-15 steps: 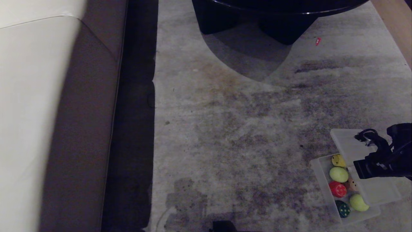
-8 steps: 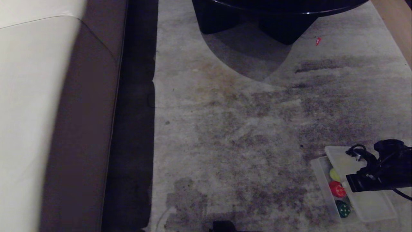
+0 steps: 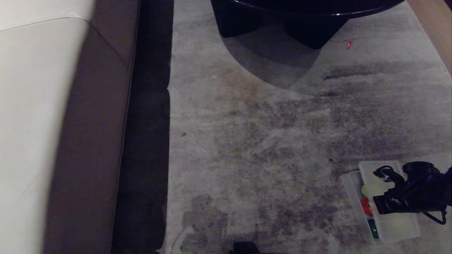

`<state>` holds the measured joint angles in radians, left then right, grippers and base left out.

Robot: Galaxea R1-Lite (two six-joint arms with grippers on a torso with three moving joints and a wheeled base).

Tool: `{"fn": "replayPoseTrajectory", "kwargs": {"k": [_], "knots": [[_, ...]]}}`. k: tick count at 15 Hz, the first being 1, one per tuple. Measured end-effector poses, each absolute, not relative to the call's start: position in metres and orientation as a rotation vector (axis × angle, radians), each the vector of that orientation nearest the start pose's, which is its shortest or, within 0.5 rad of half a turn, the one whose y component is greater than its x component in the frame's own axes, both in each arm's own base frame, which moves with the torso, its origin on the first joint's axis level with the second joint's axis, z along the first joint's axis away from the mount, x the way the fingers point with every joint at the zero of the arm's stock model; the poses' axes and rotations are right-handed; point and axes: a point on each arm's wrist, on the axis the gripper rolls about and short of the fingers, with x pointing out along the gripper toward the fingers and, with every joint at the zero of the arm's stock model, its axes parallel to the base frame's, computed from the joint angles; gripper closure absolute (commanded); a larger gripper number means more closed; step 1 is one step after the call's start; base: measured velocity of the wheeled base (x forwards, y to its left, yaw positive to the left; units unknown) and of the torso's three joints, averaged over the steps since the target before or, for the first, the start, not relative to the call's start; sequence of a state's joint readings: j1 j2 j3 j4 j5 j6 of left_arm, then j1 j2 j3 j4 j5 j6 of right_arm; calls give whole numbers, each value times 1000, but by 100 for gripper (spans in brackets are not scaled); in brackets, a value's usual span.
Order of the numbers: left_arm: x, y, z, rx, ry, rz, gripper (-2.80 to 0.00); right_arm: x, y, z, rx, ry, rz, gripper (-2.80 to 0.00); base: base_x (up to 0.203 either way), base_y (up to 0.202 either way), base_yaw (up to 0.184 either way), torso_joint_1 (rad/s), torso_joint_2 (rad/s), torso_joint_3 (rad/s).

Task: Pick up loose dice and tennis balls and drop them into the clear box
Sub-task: Close the lid

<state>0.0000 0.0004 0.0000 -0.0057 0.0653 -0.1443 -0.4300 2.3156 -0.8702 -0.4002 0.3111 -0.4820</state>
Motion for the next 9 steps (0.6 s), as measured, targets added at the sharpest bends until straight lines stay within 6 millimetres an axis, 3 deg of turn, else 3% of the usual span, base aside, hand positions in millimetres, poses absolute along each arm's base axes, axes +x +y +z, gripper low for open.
{"fn": "replayPoseTrajectory", "kwargs": {"k": [9], "knots": [[-23, 1, 76, -144, -10, 65, 0, 313, -137, -41, -144, 963, 249, 0, 0, 0, 0, 0, 0, 0]]}}
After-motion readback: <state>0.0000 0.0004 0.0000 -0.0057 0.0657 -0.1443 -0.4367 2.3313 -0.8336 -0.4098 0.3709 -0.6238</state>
